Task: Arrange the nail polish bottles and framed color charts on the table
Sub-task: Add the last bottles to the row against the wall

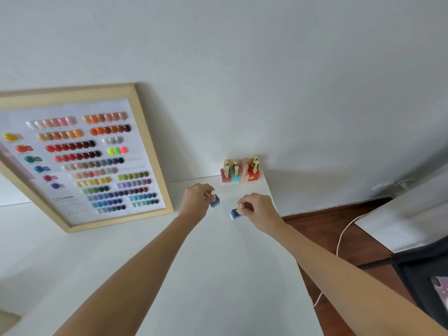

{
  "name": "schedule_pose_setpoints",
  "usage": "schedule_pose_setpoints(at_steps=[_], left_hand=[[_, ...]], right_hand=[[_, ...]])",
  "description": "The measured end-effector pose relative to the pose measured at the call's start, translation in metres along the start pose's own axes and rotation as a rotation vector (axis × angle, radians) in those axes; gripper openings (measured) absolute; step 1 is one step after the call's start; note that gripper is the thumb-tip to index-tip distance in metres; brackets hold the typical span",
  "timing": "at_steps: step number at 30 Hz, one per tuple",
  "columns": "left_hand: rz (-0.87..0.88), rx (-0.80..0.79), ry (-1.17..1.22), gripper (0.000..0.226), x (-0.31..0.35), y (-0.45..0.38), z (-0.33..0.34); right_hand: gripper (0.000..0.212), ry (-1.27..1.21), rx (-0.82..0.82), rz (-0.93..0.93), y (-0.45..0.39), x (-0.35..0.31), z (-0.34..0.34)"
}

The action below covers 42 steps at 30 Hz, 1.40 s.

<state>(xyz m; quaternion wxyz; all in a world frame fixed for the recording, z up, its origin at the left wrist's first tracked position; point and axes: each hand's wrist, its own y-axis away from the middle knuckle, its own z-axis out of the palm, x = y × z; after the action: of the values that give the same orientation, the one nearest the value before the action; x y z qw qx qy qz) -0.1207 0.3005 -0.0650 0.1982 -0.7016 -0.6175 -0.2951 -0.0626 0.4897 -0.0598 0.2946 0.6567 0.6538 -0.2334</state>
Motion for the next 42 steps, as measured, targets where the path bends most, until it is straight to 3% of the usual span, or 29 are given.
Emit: schedule_pose_setpoints(at_steps=[17, 20, 23, 27, 34, 39, 42], left_hand=[[-0.026, -0.096, -0.001, 0.021, -0.008, -0.089, 0.010], [-0.032, -0.091, 0.021, 0.031, -0.010, -0.091, 0.012], [-0.059, -0.105, 0.056, 0.044, -0.017, -0.085, 0.019], [-0.151, -0.102, 0.031, 0.056, -0.023, -0.078, 0.035], [-0.270, -0.039, 0.107, 0.044, -0.021, -0.081, 0.054], [-0.302, -0.001, 0.171, 0.034, -0.021, -0.089, 0.058], [-0.320, 0.003, 0.167, 0.025, -0.019, -0.095, 0.060]], right_hand=[[0.012, -0.001, 0.127, -0.028, -0.103, -0.012, 0.041], [0.007, -0.030, 0.126, -0.007, -0.110, -0.011, 0.045], [0.017, -0.066, 0.115, 0.015, -0.113, -0.012, 0.048], [0.016, -0.160, 0.211, 0.069, -0.103, -0.004, 0.050], [0.018, -0.203, 0.527, 0.373, -0.090, 0.039, 0.036], [0.043, -0.180, 0.462, 0.494, -0.110, 0.065, 0.024], [0.043, -0.122, 0.382, 0.450, -0.122, 0.072, 0.021]])
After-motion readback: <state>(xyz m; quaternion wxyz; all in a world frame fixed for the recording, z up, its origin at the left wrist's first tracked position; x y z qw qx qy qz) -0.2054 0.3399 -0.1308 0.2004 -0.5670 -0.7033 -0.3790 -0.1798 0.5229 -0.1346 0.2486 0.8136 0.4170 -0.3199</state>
